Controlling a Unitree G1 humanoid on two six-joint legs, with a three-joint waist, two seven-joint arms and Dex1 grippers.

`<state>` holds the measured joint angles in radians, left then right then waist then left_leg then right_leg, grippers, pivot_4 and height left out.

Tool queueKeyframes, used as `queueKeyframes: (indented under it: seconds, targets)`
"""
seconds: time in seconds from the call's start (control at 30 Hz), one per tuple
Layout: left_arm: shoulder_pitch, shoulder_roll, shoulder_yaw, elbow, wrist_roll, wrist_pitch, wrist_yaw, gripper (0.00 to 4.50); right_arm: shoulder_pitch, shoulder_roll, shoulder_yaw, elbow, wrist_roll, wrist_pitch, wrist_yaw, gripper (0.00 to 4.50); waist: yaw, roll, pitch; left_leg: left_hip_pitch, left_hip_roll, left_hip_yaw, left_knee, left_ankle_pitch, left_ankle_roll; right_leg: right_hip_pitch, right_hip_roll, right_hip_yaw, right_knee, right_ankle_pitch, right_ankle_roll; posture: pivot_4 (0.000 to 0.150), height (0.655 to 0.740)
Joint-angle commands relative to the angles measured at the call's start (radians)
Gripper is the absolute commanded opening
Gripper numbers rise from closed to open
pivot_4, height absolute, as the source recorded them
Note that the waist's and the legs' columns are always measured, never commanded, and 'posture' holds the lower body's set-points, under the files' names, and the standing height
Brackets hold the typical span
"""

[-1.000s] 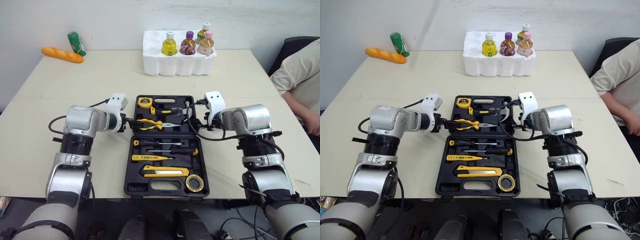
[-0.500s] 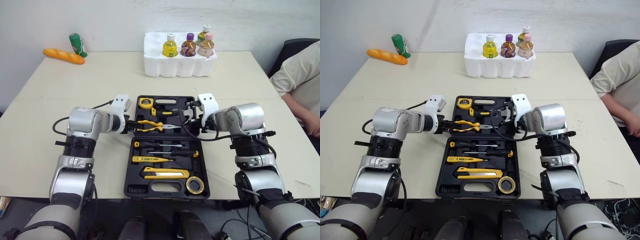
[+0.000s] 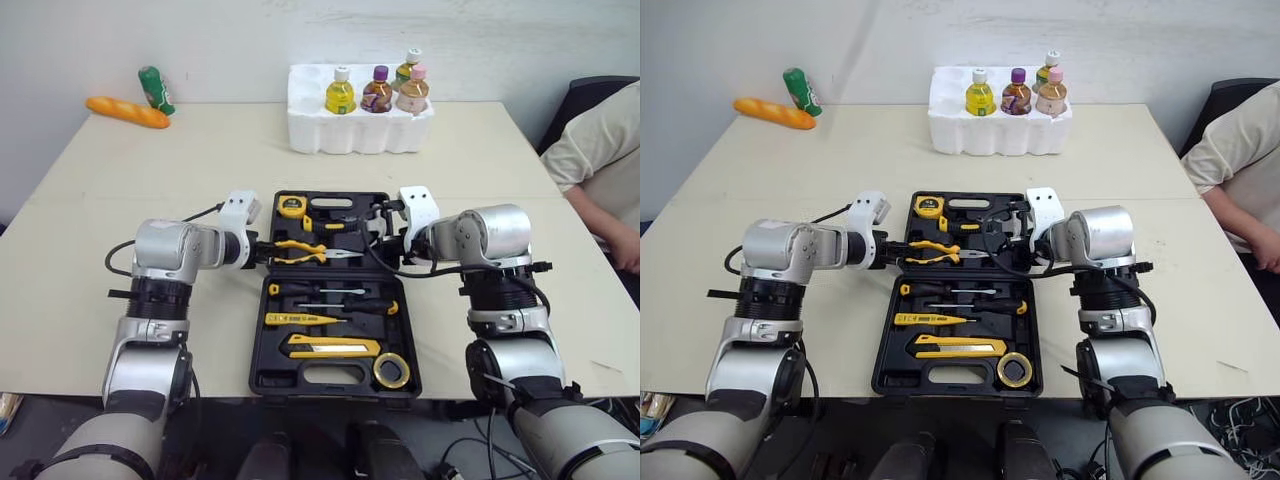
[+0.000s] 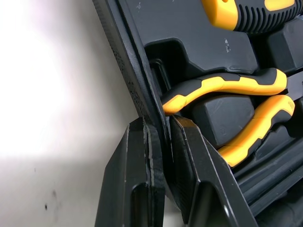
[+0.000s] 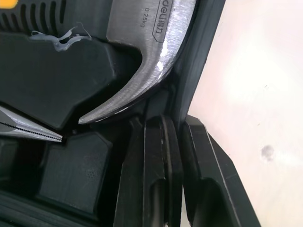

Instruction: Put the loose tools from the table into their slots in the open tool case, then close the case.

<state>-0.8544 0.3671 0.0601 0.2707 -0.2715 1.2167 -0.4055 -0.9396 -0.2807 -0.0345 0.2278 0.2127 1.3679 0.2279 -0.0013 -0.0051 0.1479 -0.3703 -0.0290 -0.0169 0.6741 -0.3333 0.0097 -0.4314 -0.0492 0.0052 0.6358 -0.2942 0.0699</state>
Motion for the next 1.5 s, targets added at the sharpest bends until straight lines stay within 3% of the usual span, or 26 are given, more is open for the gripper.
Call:
queueKeyframes:
  seconds: [0.03,0.27,0.37,0.53,0.7,0.73,0.83,0.93,1.0,1.03,1.2,1.3,1.37,1.4,1.5]
  targets:
    - [-0.010,-0.004,-0.003,-0.022,0.002,-0.219,-0.050,0.05,0.000,-0.018,0.009,-0.101,0.029,-0.149,0.075,0.00,-0.002,0.000,0.001,-0.001,0.000,0.000,0.000,0.000,0.000,-0.002,0.000,0.000,0.001,0.000,0.000,0.150,0.7367]
    - [0.044,0.043,-0.042,-0.038,0.078,-0.617,-0.105,0.02,0.135,-0.084,0.067,-0.186,-0.031,-0.553,0.163,0.00,-0.012,-0.001,0.002,-0.024,-0.001,0.005,-0.005,0.009,-0.006,-0.032,0.001,0.002,0.011,0.000,0.000,0.150,0.7367]
    - [0.112,0.059,-0.070,-0.069,0.122,-0.790,-0.115,0.02,0.247,-0.141,0.140,-0.211,-0.123,-0.874,0.211,0.00,-0.020,-0.001,0.002,-0.025,-0.001,0.005,-0.007,0.009,-0.005,-0.033,0.001,0.002,0.010,0.000,0.000,0.150,0.7367]
    - [0.244,0.078,-0.080,-0.098,0.193,-1.025,-0.063,0.02,0.392,-0.156,0.139,-0.199,-0.198,-1.323,0.191,0.00,-0.025,-0.001,0.002,-0.023,-0.002,0.008,-0.007,0.009,-0.004,-0.032,0.001,0.003,0.010,0.000,0.000,0.150,0.7367]
    - [0.385,0.119,-0.076,-0.161,0.274,-1.195,-0.016,0.02,0.501,-0.199,0.141,-0.135,-0.328,-1.641,0.104,0.00,-0.024,-0.001,0.002,-0.016,-0.002,0.011,-0.008,0.010,-0.003,-0.028,0.001,0.007,0.010,0.000,0.000,0.150,0.7367]
    - [0.413,0.130,-0.073,-0.180,0.281,-1.207,-0.018,0.52,0.520,-0.210,0.136,-0.128,-0.350,-1.690,0.085,0.00,-0.024,-0.001,0.002,-0.016,-0.002,0.011,-0.007,0.010,-0.003,-0.028,0.001,0.008,0.011,0.000,0.000,0.150,0.7367]
    - [0.481,0.138,-0.041,-0.256,0.266,-1.160,-0.008,1.78,0.578,-0.245,0.114,-0.150,-0.333,-1.829,0.107,1.28,-0.024,-0.001,0.002,-0.015,-0.001,0.012,-0.008,0.010,-0.002,-0.027,0.001,0.009,0.012,0.000,0.000,0.150,0.7367]
    - [0.542,0.152,-0.012,-0.360,0.208,-1.105,-0.052,3.17,0.659,-0.309,0.111,-0.224,-0.348,-1.920,0.148,2.82,-0.025,-0.001,0.002,-0.015,-0.001,0.012,-0.007,0.009,0.000,-0.025,0.001,0.009,0.011,0.001,0.001,0.150,0.7367]
    - [0.605,0.188,0.023,-0.480,0.115,-1.006,-0.130,4.07,0.763,-0.403,0.080,-0.370,-0.279,-1.935,0.242,3.75,-0.025,-0.001,0.003,-0.012,0.000,0.012,-0.008,0.008,0.001,-0.021,0.001,0.009,0.010,0.001,0.001,0.150,0.7367]
    - [0.640,0.214,0.047,-0.540,0.062,-0.941,-0.166,4.46,0.825,-0.467,0.057,-0.460,-0.191,-1.899,0.315,3.77,-0.026,-0.002,0.004,-0.010,0.001,0.012,-0.009,0.008,0.002,-0.019,0.002,0.009,0.009,0.001,0.001,0.150,0.7367]
    - [0.867,0.403,0.269,-0.743,-0.258,-0.612,-0.377,4.46,1.252,-0.788,-0.260,-0.802,0.292,-1.523,0.677,3.77,-0.026,-0.002,0.020,0.007,0.006,0.011,-0.011,0.000,0.009,0.000,0.004,0.007,-0.001,0.000,0.000,0.150,0.7367]
    - [1.052,0.559,0.413,-0.744,-0.376,-0.484,-0.585,4.46,1.442,-0.833,-0.493,-0.880,0.525,-1.297,0.818,3.77,-0.028,-0.008,0.028,0.022,0.011,0.005,-0.013,-0.006,0.007,0.024,0.007,0.001,-0.009,-0.003,-0.006,0.150,0.7367]
    - [1.101,0.621,0.470,-0.691,-0.398,-0.450,-0.646,4.46,1.498,-0.835,-0.561,-0.884,0.587,-1.185,0.854,3.77,-0.023,-0.009,0.029,0.035,0.013,0.005,-0.017,-0.008,0.006,0.036,0.007,-0.001,-0.013,-0.007,-0.012,0.150,0.7367]
    - [1.105,0.637,0.484,-0.666,-0.403,-0.445,-0.662,4.46,1.508,-0.829,-0.571,-0.883,0.596,-1.155,0.867,3.77,-0.019,-0.009,0.029,0.037,0.013,0.004,-0.018,-0.008,0.006,0.040,0.007,-0.002,-0.015,-0.016,-0.026,0.150,0.7367]
    - [1.054,0.664,0.464,-0.570,-0.375,-0.467,-0.669,4.46,1.513,-0.804,-0.538,-0.865,0.584,-1.102,0.893,3.77,0.003,-0.008,0.030,0.036,0.014,0.005,-0.018,-0.008,0.006,0.040,0.006,-0.002,-0.016,-0.018,-0.025,0.150,0.7367]
